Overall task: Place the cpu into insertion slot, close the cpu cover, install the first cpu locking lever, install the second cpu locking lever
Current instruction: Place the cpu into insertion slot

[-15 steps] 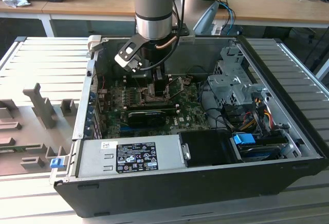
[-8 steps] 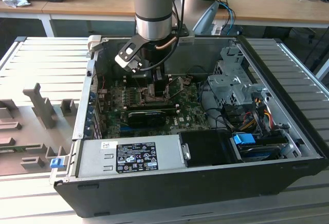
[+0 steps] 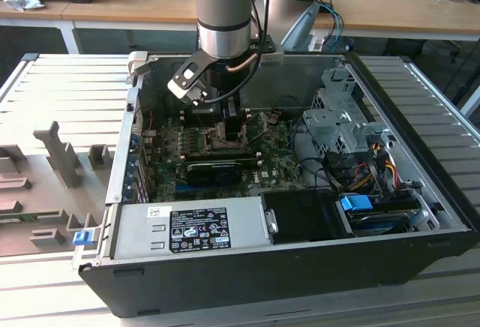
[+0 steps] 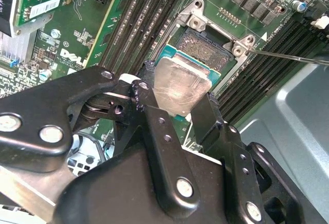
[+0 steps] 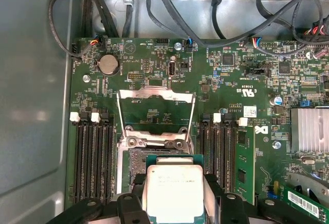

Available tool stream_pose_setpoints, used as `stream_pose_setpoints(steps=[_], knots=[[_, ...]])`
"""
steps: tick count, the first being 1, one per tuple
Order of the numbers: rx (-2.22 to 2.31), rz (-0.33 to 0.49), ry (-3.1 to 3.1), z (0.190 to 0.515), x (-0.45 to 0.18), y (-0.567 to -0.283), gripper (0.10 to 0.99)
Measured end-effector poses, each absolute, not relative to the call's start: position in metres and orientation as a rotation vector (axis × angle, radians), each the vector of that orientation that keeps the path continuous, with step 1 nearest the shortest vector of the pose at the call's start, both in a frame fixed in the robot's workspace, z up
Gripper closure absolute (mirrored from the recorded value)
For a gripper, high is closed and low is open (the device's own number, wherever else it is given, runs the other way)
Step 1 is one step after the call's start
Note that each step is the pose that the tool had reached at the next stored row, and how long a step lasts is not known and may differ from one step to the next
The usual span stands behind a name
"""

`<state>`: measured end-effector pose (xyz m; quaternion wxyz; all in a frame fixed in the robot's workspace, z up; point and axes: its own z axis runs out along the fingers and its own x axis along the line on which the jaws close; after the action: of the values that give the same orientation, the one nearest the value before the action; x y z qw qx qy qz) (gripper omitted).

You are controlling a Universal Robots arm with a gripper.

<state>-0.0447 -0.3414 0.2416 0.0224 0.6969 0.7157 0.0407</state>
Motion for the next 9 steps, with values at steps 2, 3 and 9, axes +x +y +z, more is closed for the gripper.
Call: stream_pose_setpoints(steps=[2, 3, 9], knots=[[2.159, 0.126, 2.217, 0.2416, -0.0447, -0.3411, 0.561], [2.159, 0.126, 2.217, 0.2415, -0.0447, -0.3388, 0.561], [2.168, 0.125, 2.208, 0.2391, -0.0447, -0.3336, 0.561]])
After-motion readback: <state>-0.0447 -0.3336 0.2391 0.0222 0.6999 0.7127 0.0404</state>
